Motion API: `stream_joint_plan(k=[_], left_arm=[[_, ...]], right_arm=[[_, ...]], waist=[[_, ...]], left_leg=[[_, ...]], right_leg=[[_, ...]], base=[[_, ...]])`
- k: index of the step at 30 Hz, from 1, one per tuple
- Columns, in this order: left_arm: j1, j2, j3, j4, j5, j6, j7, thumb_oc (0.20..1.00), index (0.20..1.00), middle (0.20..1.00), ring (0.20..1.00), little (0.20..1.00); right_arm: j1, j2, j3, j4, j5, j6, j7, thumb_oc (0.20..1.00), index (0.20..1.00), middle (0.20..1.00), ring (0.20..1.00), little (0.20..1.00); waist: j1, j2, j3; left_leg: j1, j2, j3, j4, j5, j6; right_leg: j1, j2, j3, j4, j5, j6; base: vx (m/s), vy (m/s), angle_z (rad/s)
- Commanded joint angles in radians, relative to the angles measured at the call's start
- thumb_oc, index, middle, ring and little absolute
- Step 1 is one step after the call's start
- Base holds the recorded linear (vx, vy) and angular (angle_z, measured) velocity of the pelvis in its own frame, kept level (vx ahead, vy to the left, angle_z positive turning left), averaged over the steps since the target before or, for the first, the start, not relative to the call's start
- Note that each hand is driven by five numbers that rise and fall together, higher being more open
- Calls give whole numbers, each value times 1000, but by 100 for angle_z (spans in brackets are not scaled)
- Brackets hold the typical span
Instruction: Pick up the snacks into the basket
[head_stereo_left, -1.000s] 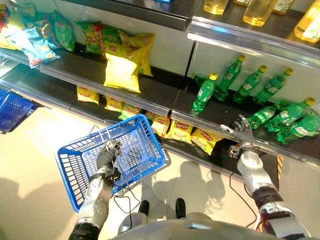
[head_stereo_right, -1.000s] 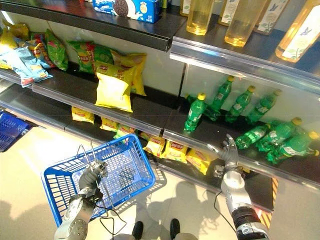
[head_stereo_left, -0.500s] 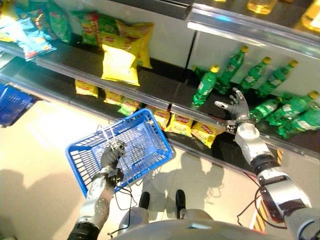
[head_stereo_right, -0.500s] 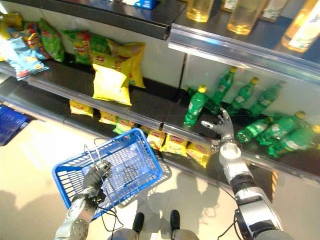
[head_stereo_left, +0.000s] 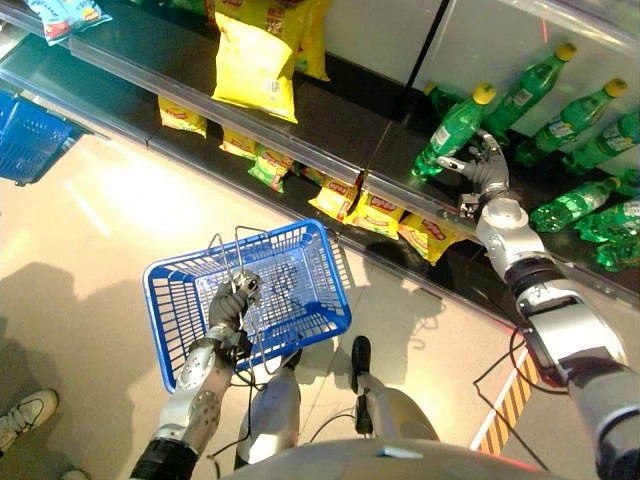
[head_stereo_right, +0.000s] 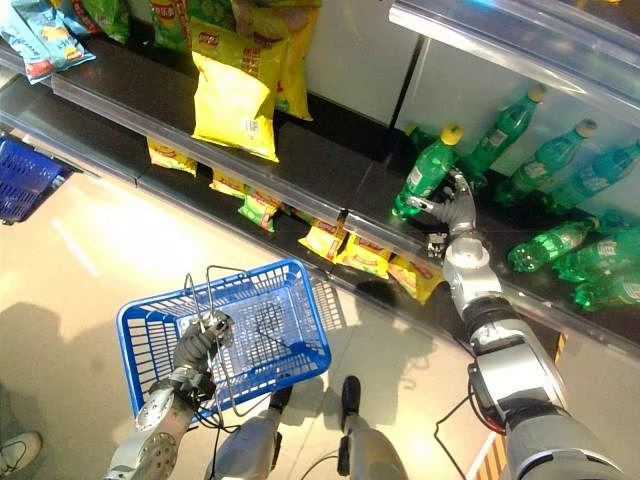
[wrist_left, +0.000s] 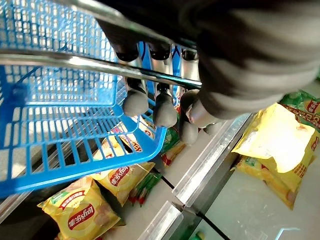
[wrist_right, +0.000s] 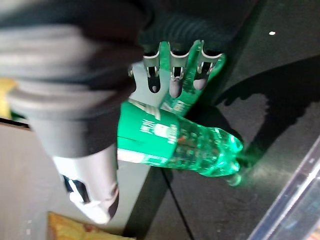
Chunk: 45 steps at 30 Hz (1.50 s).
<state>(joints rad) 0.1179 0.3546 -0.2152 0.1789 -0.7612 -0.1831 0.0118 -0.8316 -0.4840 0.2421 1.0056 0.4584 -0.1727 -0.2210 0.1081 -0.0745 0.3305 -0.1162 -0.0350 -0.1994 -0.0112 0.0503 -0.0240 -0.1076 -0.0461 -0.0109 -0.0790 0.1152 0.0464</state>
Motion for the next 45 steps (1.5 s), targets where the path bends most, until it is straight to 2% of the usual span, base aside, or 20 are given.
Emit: stream_joint_plan(k=[1,17,36,37,38,39,45], left_arm=[[-21,33,16,-204,-12,-93,-32,200,200,200,200,200],[-28,54,-15,-230,-37,-97,-38,200,200,200,200,200],[-53,95,-79,-267,-41,-91,-56,200,200,200,200,200],[-54,95,-82,-269,-42,-90,-58,200,200,200,200,200],[-54,95,-82,-269,-42,-90,-57,200,200,200,200,200],[-61,96,-85,-274,-46,-89,-60,200,200,200,200,200],[-67,90,-92,-271,-59,-85,-68,200,200,200,200,200]], right_arm=[[-84,-21,6,10,44,-34,-12,1000,1000,1000,1000,1000],[-211,-14,20,190,64,-14,-8,1000,1000,1000,1000,1000],[-386,-104,41,271,142,-4,-6,1000,1000,1000,1000,1000],[-388,-106,42,272,150,-3,1,523,523,523,523,523],[-388,-106,42,272,150,-3,1,523,523,523,523,523],[-392,-111,40,276,166,-1,10,200,200,200,200,200],[-389,-130,24,293,204,4,27,200,200,200,200,200]], waist=[[12,-20,-44],[35,5,-6],[108,80,47],[109,83,47],[109,83,47],[117,90,49],[127,107,50]], left_leg=[[-34,-35,-30,56,-58,3],[-63,-44,-48,71,-55,5],[-156,-67,-128,80,-11,-2],[-158,-68,-133,80,-11,-2],[-158,-68,-133,80,-11,-2],[-163,-72,-141,79,-8,-3],[-172,-77,-161,78,-2,-4]], right_leg=[[-52,-38,-17,177,-103,93],[-80,-47,-38,198,-106,93],[-154,-77,-119,231,-110,90],[-155,-80,-124,232,-111,90],[-155,-80,-124,232,-111,90],[-157,-83,-132,233,-113,90],[-164,-91,-152,242,-122,90]], base=[[0,0,0],[-16,6,5],[-18,-11,14],[6,-13,14],[2,-18,17],[1,-13,12],[2,-7,15]])
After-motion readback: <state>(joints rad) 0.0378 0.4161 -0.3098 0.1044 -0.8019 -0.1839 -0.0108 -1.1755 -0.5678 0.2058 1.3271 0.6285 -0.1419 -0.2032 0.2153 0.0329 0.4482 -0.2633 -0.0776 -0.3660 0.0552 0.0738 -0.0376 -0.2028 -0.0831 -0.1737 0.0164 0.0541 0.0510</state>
